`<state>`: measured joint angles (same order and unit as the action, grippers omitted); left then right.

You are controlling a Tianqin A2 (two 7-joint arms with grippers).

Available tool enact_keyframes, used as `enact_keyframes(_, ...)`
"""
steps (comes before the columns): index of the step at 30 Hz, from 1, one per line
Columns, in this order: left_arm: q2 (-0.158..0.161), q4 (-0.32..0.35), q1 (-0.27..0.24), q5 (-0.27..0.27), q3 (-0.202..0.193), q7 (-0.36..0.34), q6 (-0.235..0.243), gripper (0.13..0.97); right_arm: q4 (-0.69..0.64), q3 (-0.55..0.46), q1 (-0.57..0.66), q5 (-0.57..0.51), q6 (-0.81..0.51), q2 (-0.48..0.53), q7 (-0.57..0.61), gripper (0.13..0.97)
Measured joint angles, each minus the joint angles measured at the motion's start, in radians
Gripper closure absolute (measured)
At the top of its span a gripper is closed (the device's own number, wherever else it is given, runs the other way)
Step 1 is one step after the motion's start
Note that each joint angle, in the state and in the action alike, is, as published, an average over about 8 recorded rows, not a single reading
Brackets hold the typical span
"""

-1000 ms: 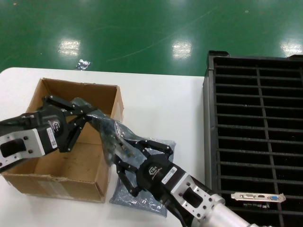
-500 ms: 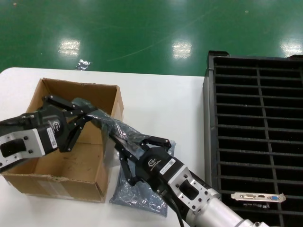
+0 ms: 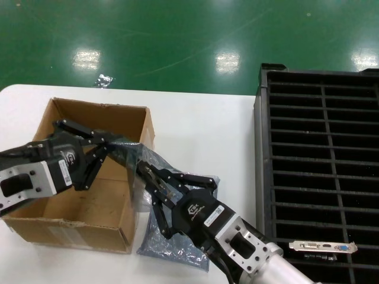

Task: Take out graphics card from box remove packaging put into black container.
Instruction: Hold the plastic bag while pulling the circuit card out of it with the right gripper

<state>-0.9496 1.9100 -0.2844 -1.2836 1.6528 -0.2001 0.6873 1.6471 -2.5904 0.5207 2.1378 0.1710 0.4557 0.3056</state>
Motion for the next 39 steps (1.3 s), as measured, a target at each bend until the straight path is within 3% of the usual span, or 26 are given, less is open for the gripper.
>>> enact_keyframes(28,0.000,0.000,0.000,0.000,0.000,0.000,0.000,0.958,0.113,-0.013,0.000,0.098,0.057,0.089,0.048,0.906)
enact_keyframes(39,0.000,0.000,0.000,0.000,0.000,0.000,0.000,0.958,0.250,-0.055,0.000,0.176,0.101,0.198,0.091,0.906)
